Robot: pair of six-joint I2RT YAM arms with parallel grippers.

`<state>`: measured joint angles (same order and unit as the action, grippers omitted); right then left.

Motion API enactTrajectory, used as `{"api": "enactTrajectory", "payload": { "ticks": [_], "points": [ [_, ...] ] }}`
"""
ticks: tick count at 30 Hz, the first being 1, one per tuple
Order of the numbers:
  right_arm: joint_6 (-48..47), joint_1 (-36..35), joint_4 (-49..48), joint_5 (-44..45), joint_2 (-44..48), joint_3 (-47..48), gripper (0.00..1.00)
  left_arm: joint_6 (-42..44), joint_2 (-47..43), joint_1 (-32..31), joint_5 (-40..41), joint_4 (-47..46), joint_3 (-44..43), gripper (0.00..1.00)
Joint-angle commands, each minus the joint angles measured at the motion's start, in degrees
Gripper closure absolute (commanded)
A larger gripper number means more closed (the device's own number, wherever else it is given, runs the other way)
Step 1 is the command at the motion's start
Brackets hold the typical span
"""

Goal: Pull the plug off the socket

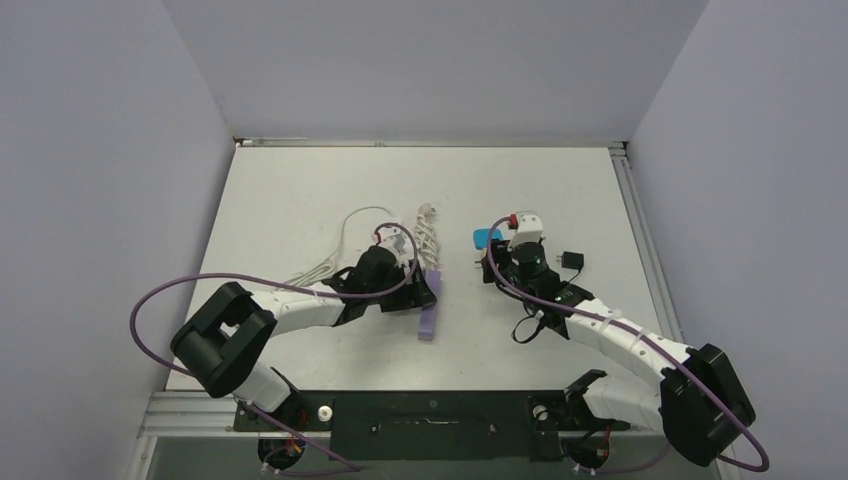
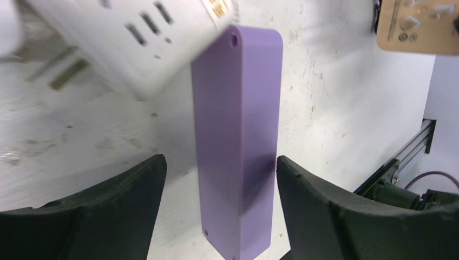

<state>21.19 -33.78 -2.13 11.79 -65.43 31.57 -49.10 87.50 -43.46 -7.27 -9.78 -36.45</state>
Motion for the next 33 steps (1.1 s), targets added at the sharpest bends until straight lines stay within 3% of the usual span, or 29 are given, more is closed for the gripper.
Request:
{"api": "enactTrajectory", "payload": {
  "ticks": [1,3,9,14,16,21,24,33],
  "points": [
    [-2.65,0.12,-8.77,-2.76,3.69,-0.06,0.9,4.74,-5.1,4.29,-3.01,1.6,-2.41,0.24],
    [-3.66,0.12,-10.71,-3.88,4.49,-0.24,0.94,5.5,-6.69,6.38,-5.71,2.19,-4.05,0.19],
    [-5.78,0.12,-22.05,-11.14,7.42,-3.06,0.95,8.97,-11.38,15.34,-18.98,4.94,-12.45,0.1],
    [-5.22,-0.75,-31.55,-19.57,6.8,-3.45,0.95,9.61,-9.7,24.89,-37.98,7.86,-24.92,0.05],
    [-6.24,-3.0,-33.54,-20.83,5.75,-2.48,0.95,11.24,-8.32,25.29,-36.71,12.73,-27.98,0.05],
    [-13.36,-13.4,-36.03,-14.87,3.4,-1.2,0.95,8.15,-7.39,26.22,-41.73,1.42,-22.53,0.04],
    [-14.54,-16.17,-37.56,-13.72,1.16,-0.93,0.95,7.37,-7.19,26.31,-45.35,-2.18,-19.96,0.03],
    [-17.45,-20.24,-41.39,-8.92,-3.05,-0.51,0.95,15.67,-4.9,26.93,-44.21,9.24,-22.9,0.07]
  ]
}}
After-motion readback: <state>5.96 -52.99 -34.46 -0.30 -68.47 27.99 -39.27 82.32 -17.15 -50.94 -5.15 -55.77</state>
